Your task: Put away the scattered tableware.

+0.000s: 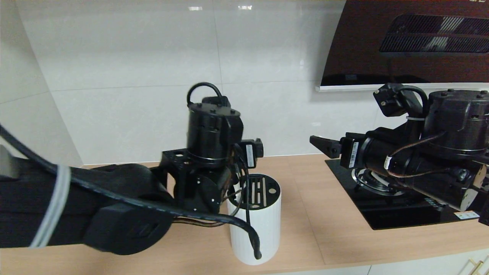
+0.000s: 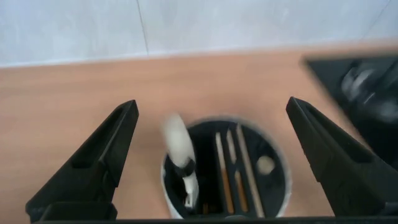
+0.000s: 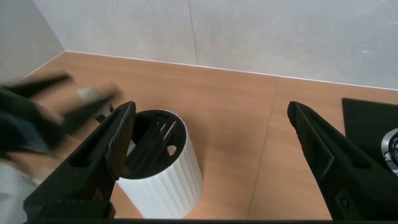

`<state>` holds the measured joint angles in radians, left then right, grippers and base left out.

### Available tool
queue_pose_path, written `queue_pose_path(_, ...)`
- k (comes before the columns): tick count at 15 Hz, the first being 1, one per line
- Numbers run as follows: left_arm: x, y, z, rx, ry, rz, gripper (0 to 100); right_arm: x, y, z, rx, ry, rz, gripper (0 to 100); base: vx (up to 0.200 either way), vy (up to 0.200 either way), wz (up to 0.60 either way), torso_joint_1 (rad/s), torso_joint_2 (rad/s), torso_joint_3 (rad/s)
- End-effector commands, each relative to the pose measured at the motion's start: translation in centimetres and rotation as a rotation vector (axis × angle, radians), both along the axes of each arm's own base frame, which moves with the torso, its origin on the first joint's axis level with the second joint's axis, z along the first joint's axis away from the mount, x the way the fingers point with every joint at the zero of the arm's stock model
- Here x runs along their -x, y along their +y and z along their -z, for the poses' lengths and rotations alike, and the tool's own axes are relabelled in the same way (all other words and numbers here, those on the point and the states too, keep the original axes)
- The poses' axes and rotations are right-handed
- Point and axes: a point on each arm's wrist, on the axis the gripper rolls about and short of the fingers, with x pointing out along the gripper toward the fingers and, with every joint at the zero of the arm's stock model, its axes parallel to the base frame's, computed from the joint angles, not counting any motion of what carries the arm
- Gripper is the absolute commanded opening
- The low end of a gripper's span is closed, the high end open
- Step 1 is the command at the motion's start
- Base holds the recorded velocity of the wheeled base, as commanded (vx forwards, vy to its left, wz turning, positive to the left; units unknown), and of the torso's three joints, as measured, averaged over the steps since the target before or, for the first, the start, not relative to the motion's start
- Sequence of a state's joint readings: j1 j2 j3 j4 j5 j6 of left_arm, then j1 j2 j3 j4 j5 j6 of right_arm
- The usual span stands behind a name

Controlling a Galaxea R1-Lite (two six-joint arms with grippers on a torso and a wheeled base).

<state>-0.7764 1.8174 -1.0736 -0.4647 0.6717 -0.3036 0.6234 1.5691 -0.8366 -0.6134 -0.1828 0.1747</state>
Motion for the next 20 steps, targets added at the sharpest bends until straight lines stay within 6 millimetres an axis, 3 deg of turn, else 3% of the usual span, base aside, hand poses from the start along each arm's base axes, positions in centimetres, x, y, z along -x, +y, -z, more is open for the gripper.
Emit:
queue_pose_path(1,2.7,3.7,-6.2,0.126,-0.139,-0.021,100,0.2,-0.1,0.1,0.007,-0.001,0.000,100,0.000,0.000,0.00,0.000,0.00,0.000)
queue_pose_path(3,5.9,7.1,-10.3,0.211,-0.242,-0.008,100,0.6,-0.6,0.3,0.066,-0.032,-0.010,100,0.000,0.000,0.00,0.000,0.00,0.000)
queue_pose_path(4,8.6,9.4,-11.6,0.233,-0.292,0.040,100,1.4,-1.1,0.2,0.082,-0.065,-0.012,100,0.000,0.000,0.00,0.000,0.00,0.000)
queue_pose_path(5,10.8,11.5,-11.6,0.215,-0.318,0.066,100,2.4,-1.8,0.3,0.074,-0.081,-0.010,100,0.000,0.000,0.00,0.000,0.00,0.000)
queue_pose_path(7,13.5,15.4,-9.5,0.118,-0.335,0.069,100,4.9,-3.7,0.7,0.053,-0.107,-0.002,100,0.000,0.000,0.00,0.000,0.00,0.000)
queue_pose_path(8,15.5,17.8,-8.0,0.096,-0.350,0.055,100,7.4,-5.5,1.4,0.052,-0.117,0.001,100,0.000,0.000,0.00,0.000,0.00,0.000)
queue_pose_path(9,16.5,18.8,-7.3,0.089,-0.351,0.044,100,8.8,-6.5,1.4,0.042,-0.133,0.004,100,0.000,0.000,0.00,0.000,0.00,0.000)
queue_pose_path(11,20.4,21.4,-5.3,0.063,-0.337,0.012,100,12.8,-9.7,2.1,-0.002,-0.190,0.040,100,0.000,0.000,0.00,0.000,0.00,0.000)
queue_pose_path(13,23.1,23.0,-3.6,0.025,-0.308,-0.030,100,14.8,-11.8,4.0,0.000,-0.200,0.109,100,0.000,0.000,0.00,0.000,0.00,0.000)
queue_pose_path(16,28.5,25.1,0.2,-0.005,-0.296,-0.091,100,19.8,-15.2,6.3,-0.006,-0.244,0.248,100,0.000,0.000,0.00,0.000,0.00,0.000)
queue_pose_path(19,31.2,25.3,3.2,-0.022,-0.334,-0.172,100,24.3,-16.9,6.1,0.005,-0.275,0.360,100,0.000,0.000,0.00,0.000,0.00,0.000)
queue_pose_path(20,31.0,25.2,3.6,-0.031,-0.321,-0.227,100,25.7,-17.1,5.9,0.013,-0.272,0.411,100,0.000,0.000,0.00,0.000,0.00,0.000)
